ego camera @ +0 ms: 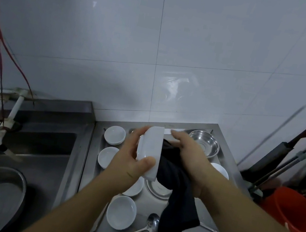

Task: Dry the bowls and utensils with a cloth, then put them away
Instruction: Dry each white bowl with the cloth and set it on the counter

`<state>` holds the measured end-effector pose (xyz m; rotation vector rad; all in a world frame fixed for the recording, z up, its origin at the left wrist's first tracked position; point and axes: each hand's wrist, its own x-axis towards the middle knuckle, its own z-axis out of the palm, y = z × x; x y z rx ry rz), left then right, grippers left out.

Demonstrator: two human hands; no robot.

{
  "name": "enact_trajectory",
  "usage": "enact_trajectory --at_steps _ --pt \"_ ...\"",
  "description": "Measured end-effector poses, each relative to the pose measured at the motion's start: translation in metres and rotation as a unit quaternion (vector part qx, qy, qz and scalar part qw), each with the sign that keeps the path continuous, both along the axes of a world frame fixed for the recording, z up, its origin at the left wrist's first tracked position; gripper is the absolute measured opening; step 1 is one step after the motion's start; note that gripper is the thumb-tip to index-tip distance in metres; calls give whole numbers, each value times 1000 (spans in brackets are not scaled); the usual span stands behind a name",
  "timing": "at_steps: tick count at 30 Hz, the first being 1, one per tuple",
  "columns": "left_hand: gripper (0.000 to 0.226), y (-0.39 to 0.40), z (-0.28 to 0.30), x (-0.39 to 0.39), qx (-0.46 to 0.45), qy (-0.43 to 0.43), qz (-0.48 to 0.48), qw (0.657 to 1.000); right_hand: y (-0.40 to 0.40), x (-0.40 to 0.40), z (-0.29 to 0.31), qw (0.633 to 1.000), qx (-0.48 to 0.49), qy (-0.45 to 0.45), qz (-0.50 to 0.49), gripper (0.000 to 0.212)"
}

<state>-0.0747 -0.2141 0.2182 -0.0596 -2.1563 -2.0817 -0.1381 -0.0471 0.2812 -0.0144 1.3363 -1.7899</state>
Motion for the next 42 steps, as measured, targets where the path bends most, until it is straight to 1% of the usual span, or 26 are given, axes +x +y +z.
enact_trajectory --at_steps 2,3,7,9,10,11,12,13,14,15,16,17,19,21,24,26,29,31,34,35,37,38,39,40,41,42 --pt "89 -1 2 2 -41 4 -6 999 0 -2 -5 999 -36 -36 -8 71" --pt "90 -1 3 2 -62 5 -8 998 -1 -2 -6 998 -46 -41 -12 73" --pt "97 -9 0 3 -108 -17 -34 993 -4 1 -16 996 -80 -46 -20 50" --pt "96 -13 2 3 -149 -27 -33 988 -4 3 -20 992 -104 -61 -27 44" --pt "91 -15 2 3 -159 -26 -28 987 -5 4 -22 990 -117 -68 -37 44" --pt "79 -15 1 3 -145 -32 -14 989 -6 4 -23 988 -129 -71 -53 44" --pt "60 -11 -2 2 -102 -53 19 993 -6 5 -24 986 -139 -66 -71 44" --pt "40 -8 -6 2 -16 -101 61 993 -7 5 -25 984 -142 -58 -88 44" --pt "40 -8 -13 2 81 -169 91 978 -7 5 -26 984 -138 -50 -105 44" --pt "51 -7 -20 3 169 -236 99 952 -7 5 -26 983 -133 -45 -120 45" --pt "57 -5 -25 7 244 -276 78 926 -7 4 -28 982 -130 -40 -132 46" --pt "54 -5 -27 11 306 -290 62 905 -6 3 -29 981 -128 -35 -138 46" --pt "40 -5 -26 15 401 -275 61 872 -6 3 -32 981 -124 -40 -144 46" --pt "36 -7 -20 14 479 -238 54 843 -7 5 -36 980 -131 -57 -141 44" --pt "38 -7 -11 11 532 -203 50 820 -7 9 -41 980 -135 -62 -130 45" --pt "41 -10 -5 9 546 -186 50 815 -9 10 -40 981 -135 -53 -132 46" --pt "41 -15 3 3 552 -146 53 819 -11 9 -41 983 -89 -42 -156 50" --pt "45 -18 8 -2 544 -128 69 827 -8 9 -47 981 -37 -64 -177 55" --pt "51 -25 12 -7 512 -91 109 847 -2 6 -55 966 38 -70 -246 49" --pt "47 -27 12 -8 490 -83 125 859 -1 5 -54 960 50 -65 -267 48" --pt "29 -27 11 -9 406 -92 154 896 -1 2 -45 956 33 -48 -289 50" --pt "22 -25 11 -7 353 -103 163 915 -2 0 -39 956 19 -23 -293 49" --pt "19 -21 9 -6 305 -112 165 931 -4 -3 -32 955 8 21 -296 48" --pt "17 -16 8 -5 267 -117 155 944 -7 -6 -25 950 6 96 -298 45" --pt "15 -10 8 -4 241 -117 135 954 -11 -6 -18 935 19 196 -294 39" --pt "14 -4 9 -3 228 -113 107 961 -15 -6 -14 905 44 319 -277 30"
